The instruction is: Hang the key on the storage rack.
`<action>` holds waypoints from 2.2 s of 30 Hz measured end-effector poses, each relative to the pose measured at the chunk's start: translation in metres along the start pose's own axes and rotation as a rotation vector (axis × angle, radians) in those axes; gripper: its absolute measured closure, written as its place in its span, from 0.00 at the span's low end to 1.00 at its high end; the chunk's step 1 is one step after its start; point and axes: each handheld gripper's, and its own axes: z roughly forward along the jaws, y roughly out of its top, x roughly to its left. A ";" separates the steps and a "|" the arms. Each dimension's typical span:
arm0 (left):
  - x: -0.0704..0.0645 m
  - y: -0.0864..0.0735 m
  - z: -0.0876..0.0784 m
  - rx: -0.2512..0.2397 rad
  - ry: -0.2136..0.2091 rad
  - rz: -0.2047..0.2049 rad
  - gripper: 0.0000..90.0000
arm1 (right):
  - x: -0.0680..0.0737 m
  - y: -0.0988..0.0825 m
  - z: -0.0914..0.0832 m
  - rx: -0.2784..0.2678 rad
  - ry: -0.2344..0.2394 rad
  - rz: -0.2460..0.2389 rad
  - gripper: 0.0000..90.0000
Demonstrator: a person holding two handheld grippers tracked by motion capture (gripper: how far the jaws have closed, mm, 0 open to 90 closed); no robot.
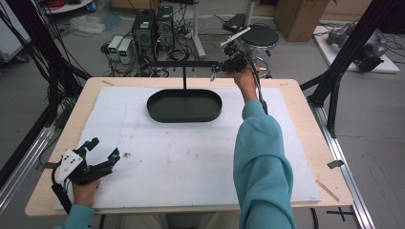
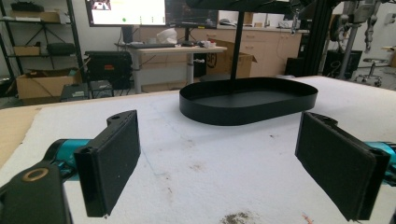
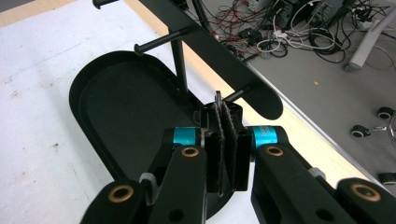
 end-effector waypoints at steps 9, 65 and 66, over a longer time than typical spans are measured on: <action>0.000 0.000 0.000 -0.003 0.001 -0.003 0.16 | 0.004 -0.003 -0.004 -0.102 -0.086 0.092 0.26; -0.001 0.000 -0.001 -0.002 0.005 0.017 0.16 | 0.103 -0.330 -0.089 -0.641 -0.160 0.118 0.01; -0.001 0.000 0.000 -0.003 0.004 0.011 0.16 | 0.103 -0.331 -0.089 -0.653 -0.157 0.121 0.01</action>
